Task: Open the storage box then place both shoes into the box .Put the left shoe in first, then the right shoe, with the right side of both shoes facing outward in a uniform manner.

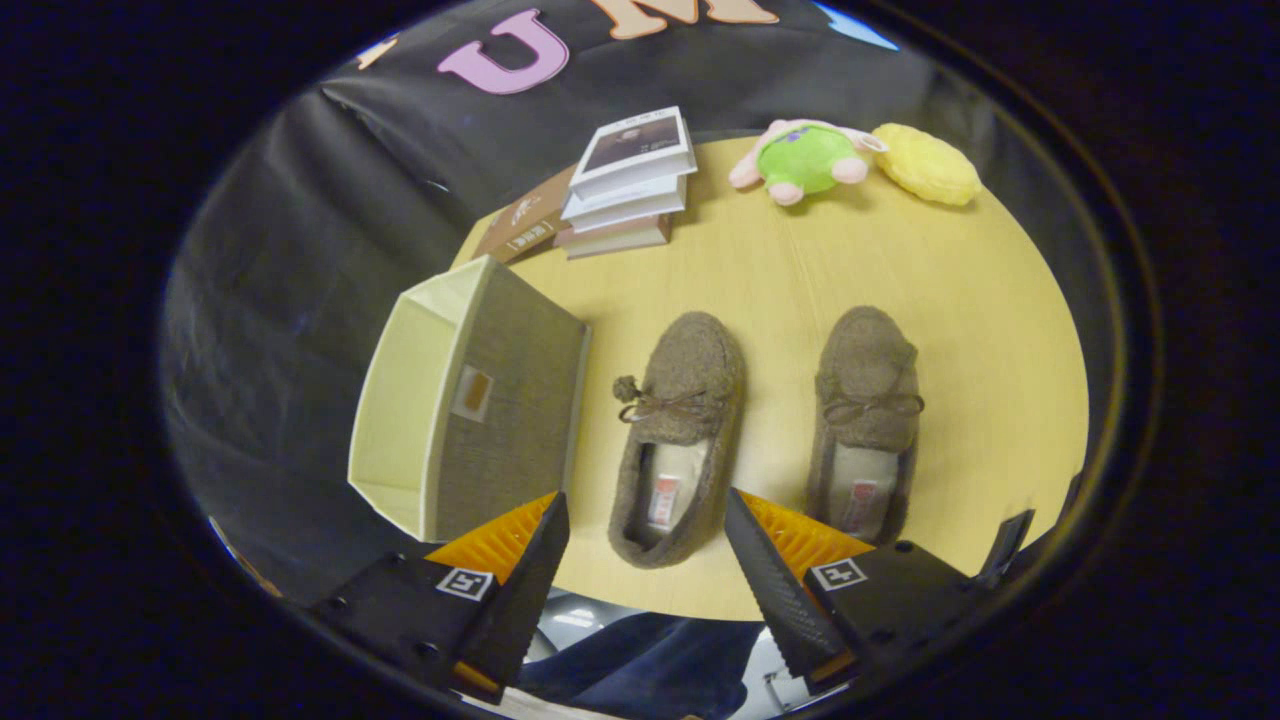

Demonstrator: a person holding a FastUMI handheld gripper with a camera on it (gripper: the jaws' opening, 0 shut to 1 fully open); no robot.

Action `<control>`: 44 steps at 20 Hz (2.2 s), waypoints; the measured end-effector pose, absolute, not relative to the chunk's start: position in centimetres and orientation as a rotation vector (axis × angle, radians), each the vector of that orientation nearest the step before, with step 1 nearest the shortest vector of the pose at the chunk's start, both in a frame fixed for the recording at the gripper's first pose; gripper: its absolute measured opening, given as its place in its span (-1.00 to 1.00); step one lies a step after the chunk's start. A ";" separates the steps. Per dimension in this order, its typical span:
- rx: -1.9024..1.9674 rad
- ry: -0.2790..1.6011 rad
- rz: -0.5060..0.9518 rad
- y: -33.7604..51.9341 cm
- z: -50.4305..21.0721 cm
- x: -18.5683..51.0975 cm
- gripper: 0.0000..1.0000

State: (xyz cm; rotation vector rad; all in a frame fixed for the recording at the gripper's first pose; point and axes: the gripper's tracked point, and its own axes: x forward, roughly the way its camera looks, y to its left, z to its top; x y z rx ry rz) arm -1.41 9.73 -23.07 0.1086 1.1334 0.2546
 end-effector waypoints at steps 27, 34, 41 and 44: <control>0.001 1.264 0.152 8.7 -32.0 1.0 -0.93; 0.207 1.233 0.194 10.3 -28.4 0.3 -0.93; 0.390 1.198 0.263 11.6 -21.3 -2.0 -0.93; 0.442 1.170 0.295 12.6 -17.5 -2.5 -0.93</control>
